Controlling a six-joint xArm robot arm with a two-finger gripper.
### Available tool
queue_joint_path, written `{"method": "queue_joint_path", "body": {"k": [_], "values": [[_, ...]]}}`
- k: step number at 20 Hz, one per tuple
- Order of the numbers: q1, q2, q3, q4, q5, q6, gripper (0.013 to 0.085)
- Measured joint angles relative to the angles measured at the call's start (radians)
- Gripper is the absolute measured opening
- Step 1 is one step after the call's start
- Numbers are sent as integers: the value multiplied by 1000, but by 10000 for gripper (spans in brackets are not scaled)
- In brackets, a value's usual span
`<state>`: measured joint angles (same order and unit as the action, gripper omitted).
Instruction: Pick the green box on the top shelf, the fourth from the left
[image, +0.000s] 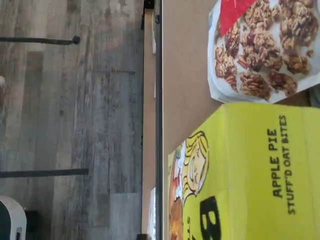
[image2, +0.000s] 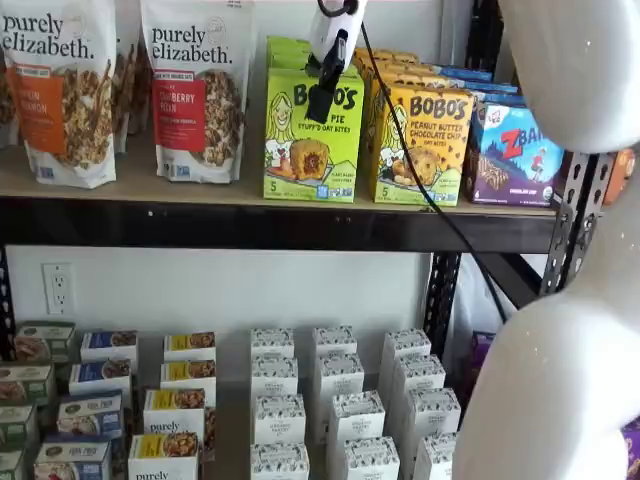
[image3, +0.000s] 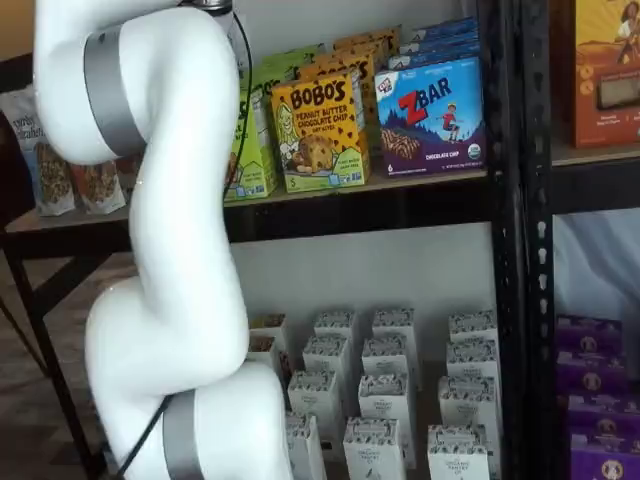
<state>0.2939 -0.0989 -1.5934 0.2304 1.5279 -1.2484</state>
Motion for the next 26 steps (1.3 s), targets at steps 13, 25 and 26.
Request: {"method": "queue_joint_path", "body": {"k": [13, 25, 26], "values": [[-2, 6, -10, 6, 20, -1, 530], [2, -5, 11, 7, -8, 1, 530], [4, -5, 12, 3, -11, 3, 530]]}}
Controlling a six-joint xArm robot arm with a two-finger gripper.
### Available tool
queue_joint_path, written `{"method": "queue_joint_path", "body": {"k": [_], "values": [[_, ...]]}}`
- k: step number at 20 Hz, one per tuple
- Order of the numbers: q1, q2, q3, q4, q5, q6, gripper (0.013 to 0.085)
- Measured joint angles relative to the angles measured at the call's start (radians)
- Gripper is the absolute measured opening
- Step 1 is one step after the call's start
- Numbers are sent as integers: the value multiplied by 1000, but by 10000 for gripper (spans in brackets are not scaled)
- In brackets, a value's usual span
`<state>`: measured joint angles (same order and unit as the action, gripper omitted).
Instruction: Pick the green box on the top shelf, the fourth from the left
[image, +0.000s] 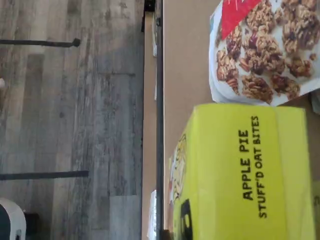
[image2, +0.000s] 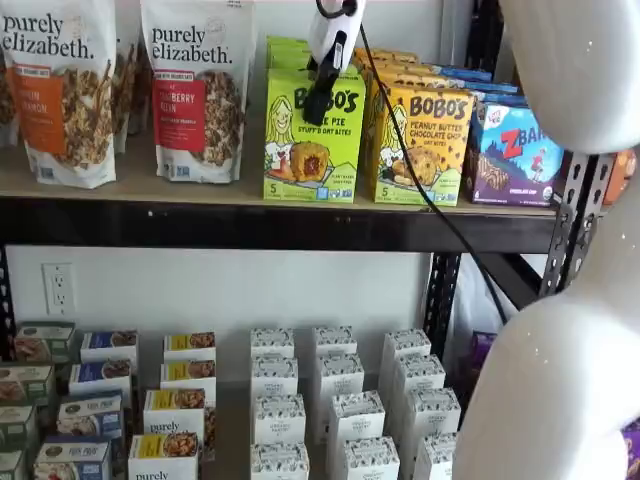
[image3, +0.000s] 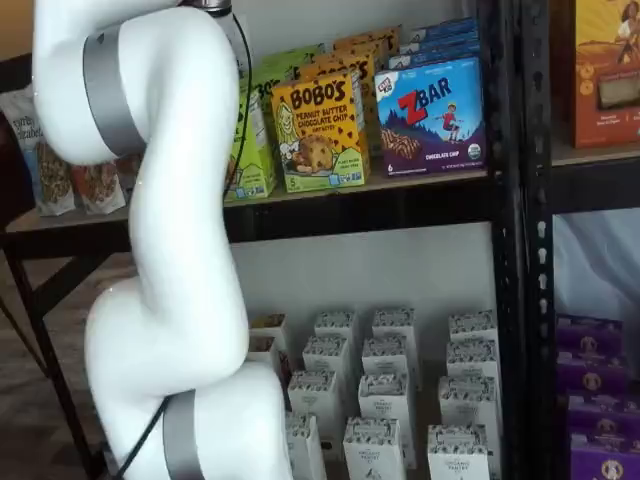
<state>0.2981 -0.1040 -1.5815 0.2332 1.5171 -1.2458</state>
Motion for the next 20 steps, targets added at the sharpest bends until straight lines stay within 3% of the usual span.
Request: {"method": "queue_joint_path", "body": {"k": [9, 20], "values": [[1, -8, 16, 9, -21, 0, 530], [-9, -11, 15, 17, -21, -8, 290]]}}
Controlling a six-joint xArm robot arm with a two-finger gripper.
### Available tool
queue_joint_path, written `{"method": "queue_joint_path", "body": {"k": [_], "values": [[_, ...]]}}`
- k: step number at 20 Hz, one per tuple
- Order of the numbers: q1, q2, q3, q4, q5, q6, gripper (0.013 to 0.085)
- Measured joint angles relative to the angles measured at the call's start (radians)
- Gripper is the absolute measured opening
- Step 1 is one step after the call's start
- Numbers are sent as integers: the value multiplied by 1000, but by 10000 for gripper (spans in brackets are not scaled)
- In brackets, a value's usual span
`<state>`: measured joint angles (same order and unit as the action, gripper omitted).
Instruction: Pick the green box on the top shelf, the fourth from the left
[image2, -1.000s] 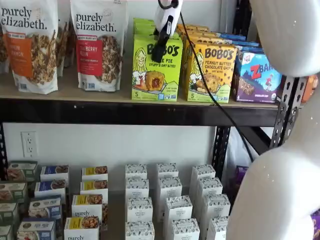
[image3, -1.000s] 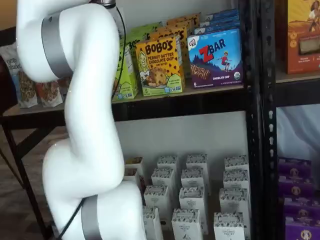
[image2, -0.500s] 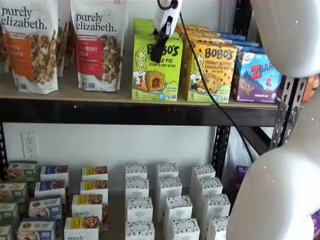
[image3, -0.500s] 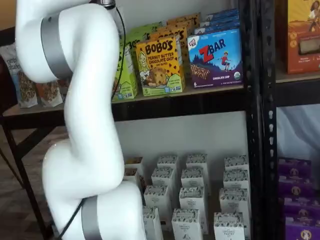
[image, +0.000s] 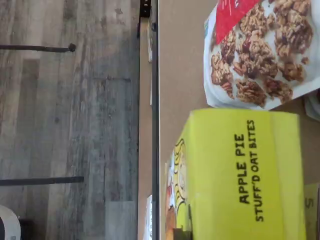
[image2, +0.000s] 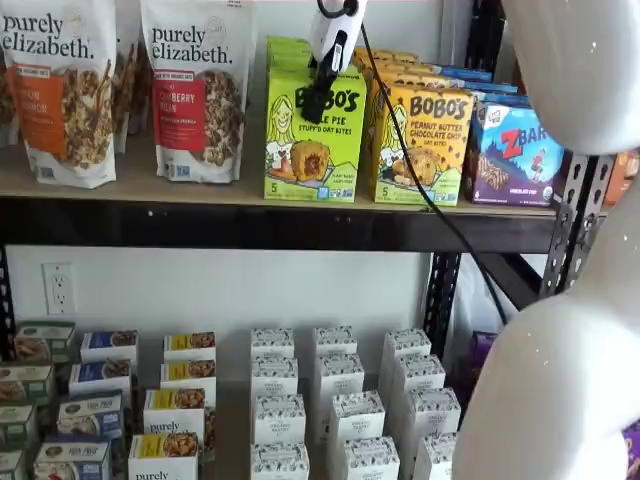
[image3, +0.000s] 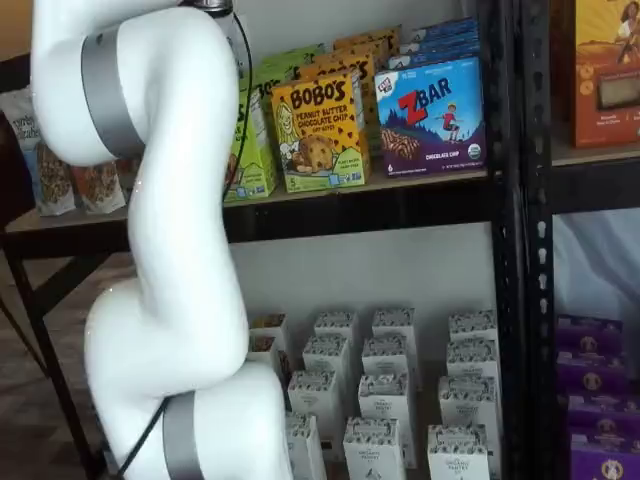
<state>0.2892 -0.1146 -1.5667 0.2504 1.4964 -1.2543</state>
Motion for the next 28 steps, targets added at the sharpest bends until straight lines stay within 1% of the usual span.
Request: {"method": "queue_joint_path", "body": {"k": [1, 2, 10, 16, 19, 24, 28], "values": [[0, 0, -1, 1, 1, 0, 290], [-1, 0, -1, 1, 2, 0, 250], [3, 4, -6, -4, 8, 3, 250], [0, 1, -5, 12, 11, 1, 250], [-3, 0, -15, 17, 26, 1, 250], [7, -1, -46, -17, 85, 15, 250], [11, -26, -36, -28, 101, 22, 250]]}}
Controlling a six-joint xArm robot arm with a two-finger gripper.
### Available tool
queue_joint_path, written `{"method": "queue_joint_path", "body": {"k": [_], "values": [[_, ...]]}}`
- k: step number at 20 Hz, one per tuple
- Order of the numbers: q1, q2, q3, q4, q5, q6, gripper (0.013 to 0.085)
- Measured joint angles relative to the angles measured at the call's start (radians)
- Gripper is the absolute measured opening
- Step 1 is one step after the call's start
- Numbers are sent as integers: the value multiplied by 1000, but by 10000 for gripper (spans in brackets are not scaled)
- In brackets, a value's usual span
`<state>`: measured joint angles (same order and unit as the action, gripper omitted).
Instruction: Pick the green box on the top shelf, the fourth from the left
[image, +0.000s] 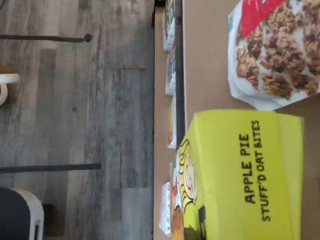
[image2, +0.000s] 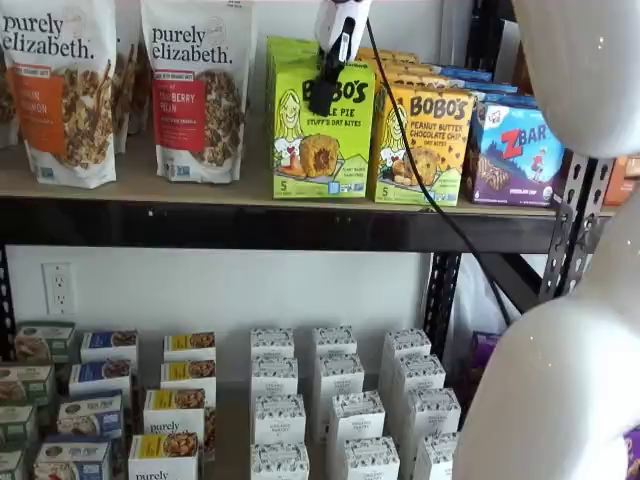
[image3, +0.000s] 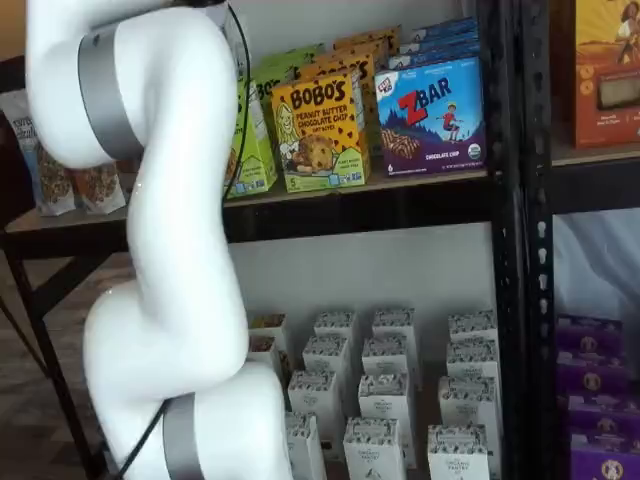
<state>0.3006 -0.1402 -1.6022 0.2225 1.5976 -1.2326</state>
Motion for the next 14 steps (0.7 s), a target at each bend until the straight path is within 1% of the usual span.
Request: {"method": "queue_joint_path", "body": {"k": [2, 4, 6, 9, 14], "values": [[-2, -14, 5, 3, 14, 1, 250], [-1, -31, 11, -5, 25, 3, 250], [1, -57, 30, -15, 23, 5, 250], [0, -95, 58, -15, 23, 6, 250], [-1, -151, 91, -23, 49, 8, 250]]}}
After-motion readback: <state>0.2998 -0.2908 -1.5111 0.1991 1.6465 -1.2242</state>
